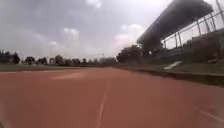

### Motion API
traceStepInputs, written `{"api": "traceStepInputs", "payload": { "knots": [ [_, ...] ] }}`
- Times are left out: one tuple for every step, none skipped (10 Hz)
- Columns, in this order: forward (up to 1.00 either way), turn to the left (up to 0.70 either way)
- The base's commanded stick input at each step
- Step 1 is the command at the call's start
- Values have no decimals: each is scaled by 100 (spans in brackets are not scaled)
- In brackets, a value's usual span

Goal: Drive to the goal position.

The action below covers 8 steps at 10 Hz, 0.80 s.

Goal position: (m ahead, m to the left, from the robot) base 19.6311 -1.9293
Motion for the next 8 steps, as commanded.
{"api": "traceStepInputs", "payload": {
  "knots": [
    [45,0],
    [45,0],
    [45,0],
    [45,0],
    [45,0],
    [45,0],
    [45,0],
    [45,0]
  ]
}}
